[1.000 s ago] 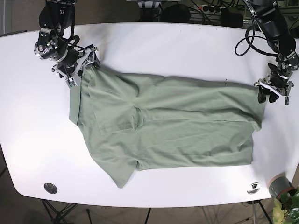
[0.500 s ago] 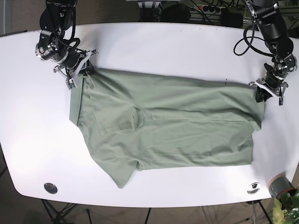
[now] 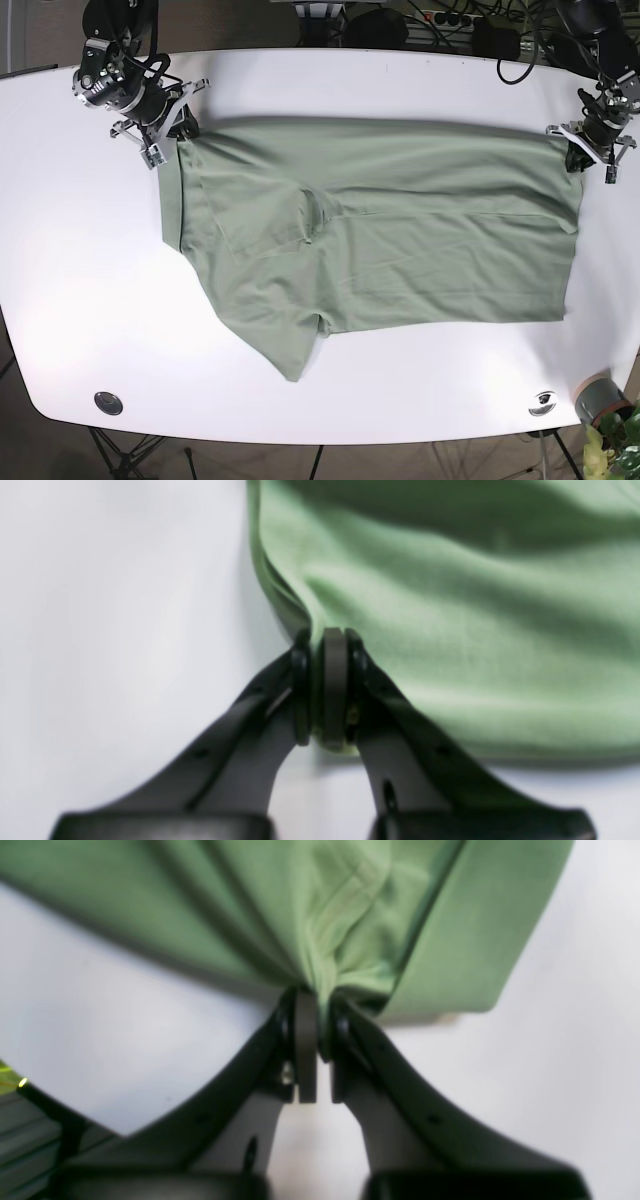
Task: Fold the T-shirt properly
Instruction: 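Pull the polo's edge taut with both grippers, smoothing it flat, then move both grippers to the polo's middle and grasp the fabric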
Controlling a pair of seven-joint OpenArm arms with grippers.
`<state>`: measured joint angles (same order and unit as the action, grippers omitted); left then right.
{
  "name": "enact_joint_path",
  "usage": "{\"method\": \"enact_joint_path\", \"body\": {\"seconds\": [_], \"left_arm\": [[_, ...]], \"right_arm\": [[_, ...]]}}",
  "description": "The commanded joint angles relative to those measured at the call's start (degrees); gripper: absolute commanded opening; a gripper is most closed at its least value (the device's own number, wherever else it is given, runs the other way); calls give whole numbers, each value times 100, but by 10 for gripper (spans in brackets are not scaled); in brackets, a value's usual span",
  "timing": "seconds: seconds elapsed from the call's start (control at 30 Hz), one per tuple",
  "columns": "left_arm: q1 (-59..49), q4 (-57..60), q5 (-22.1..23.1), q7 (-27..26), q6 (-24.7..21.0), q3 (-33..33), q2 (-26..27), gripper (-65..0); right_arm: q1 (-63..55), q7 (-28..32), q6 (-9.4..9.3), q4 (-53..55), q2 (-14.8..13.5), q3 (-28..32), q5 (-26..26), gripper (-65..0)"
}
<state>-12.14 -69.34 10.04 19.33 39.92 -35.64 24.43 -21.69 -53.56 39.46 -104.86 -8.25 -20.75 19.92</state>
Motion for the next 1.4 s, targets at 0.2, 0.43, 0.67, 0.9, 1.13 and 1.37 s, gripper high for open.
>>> {"method": "enact_joint_path", "body": {"seconds": [0.2,0.43,0.67,0.9,1.13,1.37], "left_arm": [[-443,-499,99,278,8,-731,-38,-650],[-663,-499,90,629,8,-915,-29,-650],[-839,-508,81,638,8,-915,-29,-476],[-1164,-921,99,647,8,-968,-29,-364],[-1603,-1633,600,647,8,-968,-64,-364],[-1683,-2371,1013,1051,8,-968,-64,-364]], "right_arm": [[-719,59,41,-534,-58,-232,113,-629],[-1202,59,41,-736,-58,-382,122,-626],[-1299,59,41,-842,-50,-426,122,-533],[-1422,51,41,-1097,-32,-426,184,-300],[-1255,51,5,-1114,-67,-426,896,-308],[-947,51,41,-1105,-67,-417,975,-308]]}}
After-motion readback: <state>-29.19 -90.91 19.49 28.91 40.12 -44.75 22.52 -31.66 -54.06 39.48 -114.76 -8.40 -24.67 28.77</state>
